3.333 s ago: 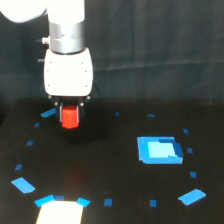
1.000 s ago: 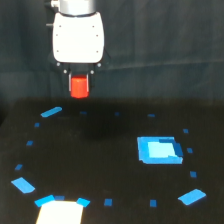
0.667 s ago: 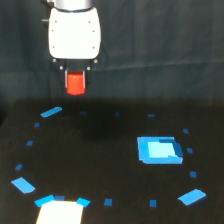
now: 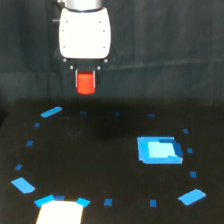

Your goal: Pick up the red object from the table

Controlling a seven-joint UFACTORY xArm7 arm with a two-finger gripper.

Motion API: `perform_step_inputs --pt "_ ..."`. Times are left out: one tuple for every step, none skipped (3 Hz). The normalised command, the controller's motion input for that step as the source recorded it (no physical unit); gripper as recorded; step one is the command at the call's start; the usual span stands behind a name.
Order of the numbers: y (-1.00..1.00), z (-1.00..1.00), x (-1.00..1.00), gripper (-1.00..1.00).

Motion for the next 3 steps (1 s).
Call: perform_step_inputs --pt "0.18 0.48 0.22 -0.95" --pt "0.04 -0.01 -0.24 -1.0" --pt "0.0 0.01 -0.36 -1.0"
